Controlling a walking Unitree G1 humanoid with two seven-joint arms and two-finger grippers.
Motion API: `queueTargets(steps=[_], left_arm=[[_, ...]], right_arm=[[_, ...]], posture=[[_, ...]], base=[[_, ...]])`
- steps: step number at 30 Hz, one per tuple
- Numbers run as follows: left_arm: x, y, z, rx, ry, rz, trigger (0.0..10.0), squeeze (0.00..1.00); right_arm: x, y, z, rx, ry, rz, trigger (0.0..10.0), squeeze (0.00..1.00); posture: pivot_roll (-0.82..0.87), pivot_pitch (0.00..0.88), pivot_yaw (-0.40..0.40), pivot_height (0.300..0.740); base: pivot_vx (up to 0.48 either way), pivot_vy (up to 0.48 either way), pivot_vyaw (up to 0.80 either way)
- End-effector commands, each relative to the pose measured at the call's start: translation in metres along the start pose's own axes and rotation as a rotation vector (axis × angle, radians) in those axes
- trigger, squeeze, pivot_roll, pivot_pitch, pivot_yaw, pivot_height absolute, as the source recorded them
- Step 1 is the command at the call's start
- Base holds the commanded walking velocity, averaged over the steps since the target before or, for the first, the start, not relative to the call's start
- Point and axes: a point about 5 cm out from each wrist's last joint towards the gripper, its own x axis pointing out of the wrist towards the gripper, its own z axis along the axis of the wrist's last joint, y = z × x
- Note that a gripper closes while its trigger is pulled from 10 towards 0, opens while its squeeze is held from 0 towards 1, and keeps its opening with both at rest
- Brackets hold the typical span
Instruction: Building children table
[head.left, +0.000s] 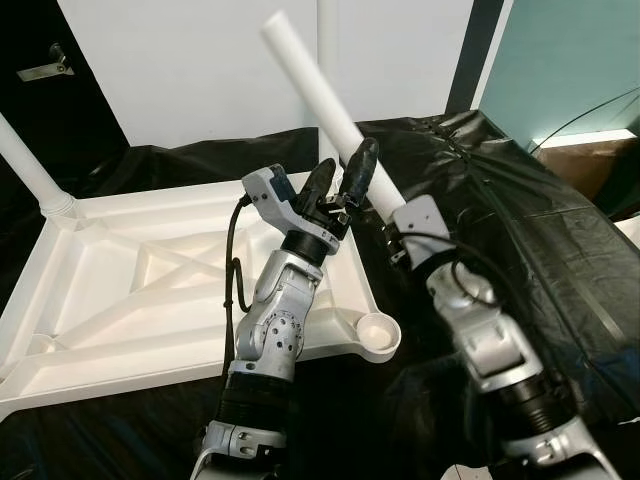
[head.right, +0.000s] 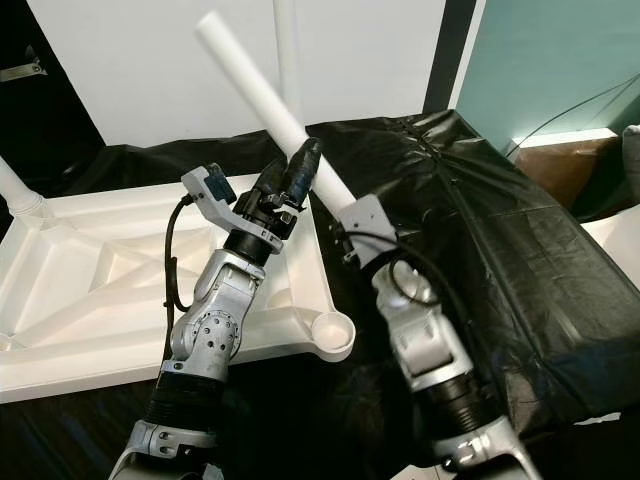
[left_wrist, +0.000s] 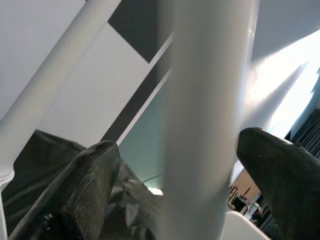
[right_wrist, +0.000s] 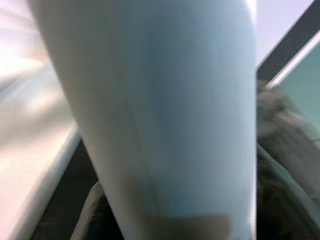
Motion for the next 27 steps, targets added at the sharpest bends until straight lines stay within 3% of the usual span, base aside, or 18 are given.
queueTargets(steps=[1, 2, 3, 11, 12, 13, 14, 18, 19, 20, 21, 23, 24, 27], left_arm=[[0.005, -0.005, -0.002, 0.018, 0.012, -0.051, 10.0, 1.00], [0.005, -0.005, -0.002, 0.018, 0.012, -0.051, 10.0, 1.00], [0.005, -0.005, -0.002, 0.015, 0.014, -0.047, 10.0, 1.00], [0.005, -0.005, -0.004, 0.009, 0.018, -0.039, 10.0, 1.00], [0.005, -0.005, -0.003, 0.007, 0.012, -0.033, 1.1, 1.00], [0.005, -0.005, -0.003, 0.007, 0.012, -0.033, 1.1, 1.00], [0.004, -0.004, -0.001, 0.002, -0.002, -0.033, 0.0, 1.00], [0.002, -0.002, 0.000, -0.001, -0.015, -0.026, 0.0, 1.00], [0.001, -0.002, 0.000, 0.000, -0.018, -0.024, 0.0, 1.00], [0.001, -0.002, 0.000, 0.000, -0.018, -0.024, 0.0, 1.00], [0.001, -0.002, 0.000, -0.001, -0.019, -0.028, 0.0, 1.00], [0.001, -0.002, 0.000, -0.001, -0.019, -0.028, 0.0, 1.00], [0.001, -0.003, 0.000, -0.005, -0.021, -0.038, 0.0, 1.00], [0.001, -0.004, -0.001, -0.008, -0.021, -0.047, 0.0, 1.00]], right_arm=[[0.000, 0.003, 0.003, -0.116, -0.067, -0.083, 0.0, 0.00], [0.000, 0.003, 0.003, -0.116, -0.067, -0.083, 0.0, 0.00], [0.000, 0.007, 0.004, -0.204, -0.119, -0.124, 0.0, 0.00], [0.002, 0.013, -0.006, -0.226, -0.148, -0.179, 0.0, 0.00], [0.002, 0.015, -0.007, -0.231, -0.164, -0.203, 0.0, 0.00], [0.002, 0.015, -0.007, -0.231, -0.164, -0.203, 0.0, 0.00], [0.002, 0.015, -0.006, -0.224, -0.169, -0.214, 0.0, 0.00], [0.001, 0.015, -0.006, -0.212, -0.175, -0.239, 0.0, 0.00], [0.002, 0.016, -0.005, -0.206, -0.181, -0.257, 2.1, 0.00], [0.002, 0.016, -0.005, -0.206, -0.181, -0.257, 2.1, 0.00], [0.002, 0.016, -0.004, -0.203, -0.188, -0.268, 8.2, 0.00], [0.002, 0.016, -0.004, -0.203, -0.188, -0.268, 8.2, 0.00], [0.003, 0.016, -0.003, -0.200, -0.198, -0.279, 10.0, 0.00], [0.004, 0.017, -0.002, -0.203, -0.203, -0.283, 10.0, 0.00]], posture=[[-0.11, 0.020, 0.046, 0.740], [-0.11, 0.020, 0.046, 0.740], [-0.11, 0.021, 0.044, 0.740], [-0.10, 0.024, 0.040, 0.740], [-0.09, 0.025, 0.038, 0.740], [-0.09, 0.025, 0.038, 0.740], [-0.09, 0.025, 0.037, 0.740], [-0.09, 0.024, 0.036, 0.740], [-0.09, 0.024, 0.036, 0.740], [-0.09, 0.024, 0.036, 0.740], [-0.09, 0.024, 0.037, 0.740], [-0.09, 0.024, 0.037, 0.740], [-0.09, 0.024, 0.038, 0.740], [-0.09, 0.024, 0.038, 0.740]], base=[[0.000, 0.000, 0.00], [0.000, 0.000, 0.00], [0.000, 0.000, 0.00], [0.000, 0.000, 0.00], [0.000, 0.000, 0.00], [0.000, 0.000, 0.00], [0.000, 0.000, 0.00], [0.000, 0.000, 0.00], [0.000, 0.000, 0.00], [0.000, 0.000, 0.00], [0.000, 0.000, 0.00], [0.000, 0.000, 0.00], [0.000, 0.000, 0.00], [0.000, 0.000, 0.00]])
